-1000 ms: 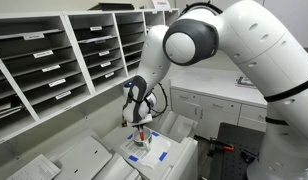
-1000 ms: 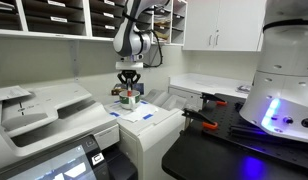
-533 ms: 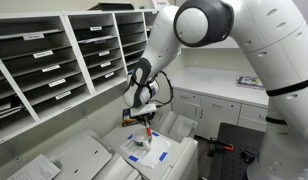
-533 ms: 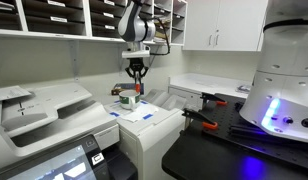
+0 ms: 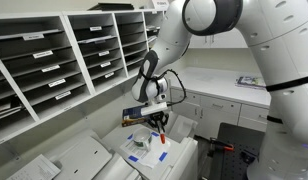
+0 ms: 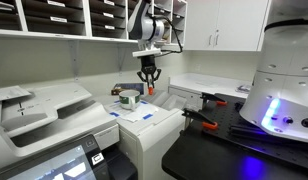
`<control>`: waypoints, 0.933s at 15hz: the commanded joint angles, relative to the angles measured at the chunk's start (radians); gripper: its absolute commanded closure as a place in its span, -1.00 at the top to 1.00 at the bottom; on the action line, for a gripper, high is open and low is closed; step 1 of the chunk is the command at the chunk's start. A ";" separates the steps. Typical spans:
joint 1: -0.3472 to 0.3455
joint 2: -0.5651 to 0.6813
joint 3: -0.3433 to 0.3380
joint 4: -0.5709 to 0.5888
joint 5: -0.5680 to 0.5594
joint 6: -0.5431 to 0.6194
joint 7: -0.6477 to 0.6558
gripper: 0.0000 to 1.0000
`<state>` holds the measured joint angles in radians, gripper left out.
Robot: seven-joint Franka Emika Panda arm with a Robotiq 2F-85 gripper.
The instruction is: Remove the marker out of the cup
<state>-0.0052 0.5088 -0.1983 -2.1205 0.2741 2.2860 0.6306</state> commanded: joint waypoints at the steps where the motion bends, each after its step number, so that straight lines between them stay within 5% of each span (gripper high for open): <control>1: -0.021 0.051 0.033 -0.019 0.120 0.061 0.061 -0.89; 6: -0.024 0.168 0.058 0.015 0.278 0.204 0.102 -0.89; 7: -0.022 0.183 0.062 0.025 0.293 0.228 0.103 -0.57; 8: -0.017 0.193 0.060 0.035 0.295 0.230 0.110 -0.04; 10: -0.004 0.204 0.047 0.053 0.272 0.231 0.131 0.11; 14: 0.006 0.162 0.027 0.052 0.213 0.225 0.103 0.72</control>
<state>-0.0133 0.7053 -0.1564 -2.0603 0.5313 2.5105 0.7349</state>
